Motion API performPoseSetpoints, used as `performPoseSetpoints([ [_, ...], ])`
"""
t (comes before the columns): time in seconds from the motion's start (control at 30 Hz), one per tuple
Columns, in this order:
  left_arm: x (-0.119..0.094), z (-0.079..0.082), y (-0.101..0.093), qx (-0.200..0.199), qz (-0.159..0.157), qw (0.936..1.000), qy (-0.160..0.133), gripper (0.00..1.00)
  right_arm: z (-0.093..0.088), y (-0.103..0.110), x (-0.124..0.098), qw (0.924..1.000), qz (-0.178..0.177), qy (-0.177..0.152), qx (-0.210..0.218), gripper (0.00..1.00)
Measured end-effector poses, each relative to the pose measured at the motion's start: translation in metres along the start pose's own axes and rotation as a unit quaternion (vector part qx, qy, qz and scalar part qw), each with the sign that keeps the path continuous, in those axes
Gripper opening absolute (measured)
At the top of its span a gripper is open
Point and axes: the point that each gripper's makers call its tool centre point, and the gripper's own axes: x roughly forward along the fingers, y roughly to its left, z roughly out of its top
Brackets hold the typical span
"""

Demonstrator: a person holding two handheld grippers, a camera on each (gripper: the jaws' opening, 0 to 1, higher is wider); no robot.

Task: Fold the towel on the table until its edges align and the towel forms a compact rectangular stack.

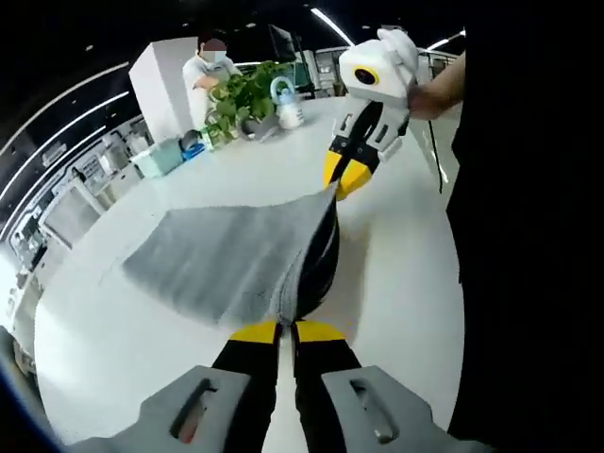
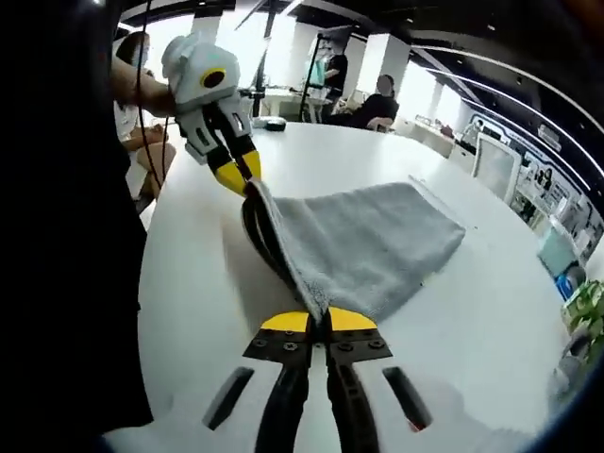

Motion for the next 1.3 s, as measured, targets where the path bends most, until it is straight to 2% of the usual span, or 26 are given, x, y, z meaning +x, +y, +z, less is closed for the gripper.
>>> performPoseSetpoints([
  [0.23,-0.009,0.025,0.021,-0.024,0.017,0.9988,-0.039,0.04,0.021,-0.015,-0.012,0.9985,-0.015,-0.038,0.037,0.02],
  [0.3,-0.012,0.033,0.025,-0.032,0.021,0.9979,-0.053,0.04,0.029,-0.023,-0.016,0.9971,-0.036,-0.053,0.039,0.02],
  [0.53,-0.024,0.050,0.038,-0.056,0.037,0.9942,-0.084,0.04,0.054,-0.035,-0.028,0.9922,-0.052,-0.094,0.063,0.01],
  [0.83,-0.037,0.065,0.048,-0.077,0.052,0.9888,-0.117,0.04,0.077,-0.045,-0.038,0.9849,-0.055,-0.136,0.092,0.01],
  [1.0,-0.047,0.075,0.054,-0.107,0.058,0.9821,-0.143,0.03,0.088,-0.047,-0.044,0.9809,-0.053,-0.157,0.103,0.01],
  [1.13,-0.055,0.083,0.058,-0.121,0.059,0.9778,-0.160,0.03,0.094,-0.045,-0.047,0.9801,-0.046,-0.162,0.104,0.01],
  [1.23,-0.061,0.088,0.059,-0.123,0.059,0.9763,-0.168,0.03,0.097,-0.042,-0.048,0.9819,-0.040,-0.159,0.096,0.01],
  [1.3,-0.065,0.091,0.058,-0.122,0.059,0.9761,-0.170,0.03,0.101,-0.040,-0.051,0.9805,-0.035,-0.166,0.099,0.01],
])
